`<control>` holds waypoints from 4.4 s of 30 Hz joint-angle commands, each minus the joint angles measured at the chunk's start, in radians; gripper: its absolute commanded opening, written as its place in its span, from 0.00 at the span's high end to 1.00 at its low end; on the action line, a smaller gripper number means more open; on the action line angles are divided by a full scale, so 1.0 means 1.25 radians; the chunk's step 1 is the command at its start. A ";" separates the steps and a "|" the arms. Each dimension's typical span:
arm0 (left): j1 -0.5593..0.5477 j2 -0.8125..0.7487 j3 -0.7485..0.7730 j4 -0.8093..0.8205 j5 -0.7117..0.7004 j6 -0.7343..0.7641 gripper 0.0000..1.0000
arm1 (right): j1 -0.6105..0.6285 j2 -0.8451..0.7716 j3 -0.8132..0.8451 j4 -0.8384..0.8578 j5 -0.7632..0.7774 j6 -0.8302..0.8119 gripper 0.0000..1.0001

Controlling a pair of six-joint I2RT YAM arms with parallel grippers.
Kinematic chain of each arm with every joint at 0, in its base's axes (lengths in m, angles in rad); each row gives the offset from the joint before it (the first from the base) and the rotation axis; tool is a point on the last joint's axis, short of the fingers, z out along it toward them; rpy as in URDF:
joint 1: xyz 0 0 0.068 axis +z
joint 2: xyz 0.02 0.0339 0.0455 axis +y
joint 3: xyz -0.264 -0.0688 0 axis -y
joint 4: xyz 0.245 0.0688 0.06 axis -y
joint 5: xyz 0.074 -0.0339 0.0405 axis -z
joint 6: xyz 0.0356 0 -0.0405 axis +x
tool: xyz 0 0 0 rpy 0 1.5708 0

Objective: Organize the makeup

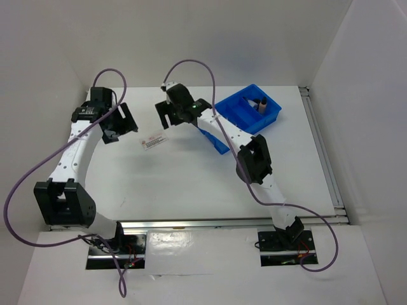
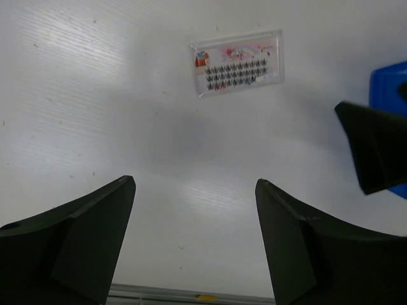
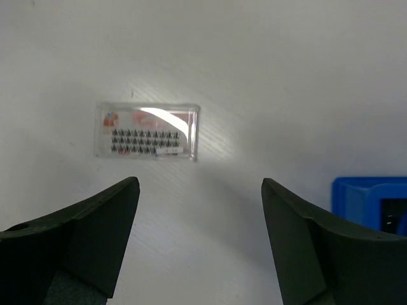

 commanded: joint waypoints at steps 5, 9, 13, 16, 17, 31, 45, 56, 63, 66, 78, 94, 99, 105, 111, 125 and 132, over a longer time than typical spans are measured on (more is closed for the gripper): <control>0.101 0.208 0.024 0.135 0.199 -0.043 0.22 | -0.004 0.001 -0.011 -0.052 -0.099 0.077 0.10; 0.108 0.314 0.104 0.145 0.219 -0.043 0.29 | -0.004 -0.016 -0.044 -0.067 -0.089 0.094 0.09; 0.108 0.387 0.151 0.145 0.226 -0.029 0.42 | -0.004 -0.062 -0.117 -0.033 -0.089 0.102 0.09; 0.108 0.417 0.167 0.162 0.219 -0.021 0.44 | -0.004 -0.078 -0.146 -0.023 -0.096 0.109 0.09; 0.108 0.425 0.175 0.169 0.219 -0.021 0.44 | -0.004 -0.078 -0.146 -0.030 -0.096 0.109 0.09; 0.108 0.603 0.316 0.150 0.181 -0.013 1.00 | -0.004 -0.149 -0.249 -0.039 -0.048 0.116 0.08; 0.075 0.453 0.070 0.166 0.251 0.011 1.00 | -0.021 -0.078 -0.096 -0.141 -0.091 0.238 0.08; 0.105 0.241 0.034 0.092 0.266 0.050 1.00 | -0.007 -0.012 -0.077 -0.126 -0.158 0.302 0.07; 0.123 0.195 0.062 0.076 0.252 0.050 1.00 | 0.042 0.031 -0.054 -0.077 -0.149 0.326 0.04; 0.123 0.187 0.055 0.084 0.244 0.050 0.96 | 0.042 0.042 -0.041 -0.087 -0.142 0.335 0.04; 0.001 0.263 0.133 0.030 0.061 0.158 0.02 | 0.034 -0.105 -0.172 -0.074 -0.105 0.315 0.04; -0.191 0.511 0.300 -0.024 -0.109 0.235 0.00 | -0.006 -0.610 -0.649 -0.175 0.099 0.385 0.04; -0.191 0.558 0.312 -0.032 -0.142 0.235 0.00 | -0.023 -0.620 -0.657 -0.192 0.115 0.393 0.04; -0.191 0.590 0.311 -0.010 -0.111 0.235 0.00 | -0.023 -0.613 -0.643 -0.192 0.115 0.384 0.03; -0.176 0.614 0.304 -0.002 -0.062 0.235 0.00 | -0.023 -0.605 -0.643 -0.192 0.115 0.377 0.03; -0.169 0.615 0.265 0.016 0.009 0.219 0.24 | -0.031 -0.605 -0.650 -0.178 0.115 0.377 0.03; -0.169 0.524 0.272 0.001 0.136 0.236 0.46 | -0.098 -0.615 -0.668 -0.113 -0.065 0.345 0.03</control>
